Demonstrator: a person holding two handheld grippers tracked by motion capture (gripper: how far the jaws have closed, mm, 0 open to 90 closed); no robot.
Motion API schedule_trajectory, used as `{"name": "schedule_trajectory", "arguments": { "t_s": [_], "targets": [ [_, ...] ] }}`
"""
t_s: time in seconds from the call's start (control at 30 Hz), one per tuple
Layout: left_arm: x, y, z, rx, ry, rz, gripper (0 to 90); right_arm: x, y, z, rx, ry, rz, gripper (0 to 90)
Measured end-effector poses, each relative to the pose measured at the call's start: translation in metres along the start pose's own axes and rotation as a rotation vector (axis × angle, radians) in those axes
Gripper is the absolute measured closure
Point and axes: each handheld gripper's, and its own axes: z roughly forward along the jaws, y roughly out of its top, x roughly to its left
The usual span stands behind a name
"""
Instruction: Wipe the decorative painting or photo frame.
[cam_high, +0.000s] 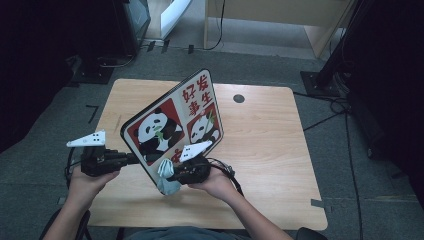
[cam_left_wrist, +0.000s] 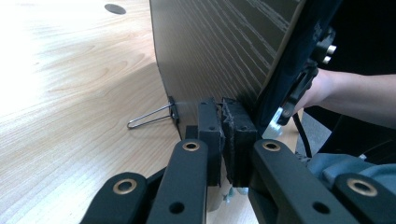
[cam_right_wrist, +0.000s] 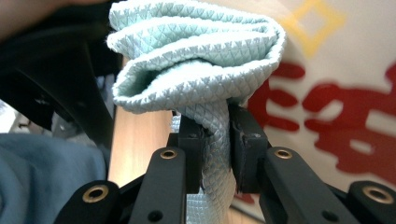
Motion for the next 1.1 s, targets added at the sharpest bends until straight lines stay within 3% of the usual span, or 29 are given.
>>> {"name": "schedule_trajectory", "arguments": {
  "t_s": [0.47, 0.73, 0.93, 1.1],
  "targets": [
    [0.0, -0.001, 0.002, 0.014, 0.001, 0.002, 86.3, -0.004, -0.021, 0.007, 0.065, -0.004, 0.041, 76.1],
    [0.0, -0.001, 0.002, 0.012, 0.0, 0.001, 85.1, -0.003, -0.02, 0.007, 0.093, -0.011, 0.048, 76.2],
    [0.001, -0.001, 0.002, 0.011, 0.002, 0.002, 84.3, 0.005, -0.011, 0.002, 0.053, 0.005, 0.037, 76.6],
    [0.0, -0.001, 0.001, 0.007, 0.008, 0.01, 83.9, 0.022, 0.006, -0.002, 0.01, 0.059, 0.002, 76.6]
  ]
}}
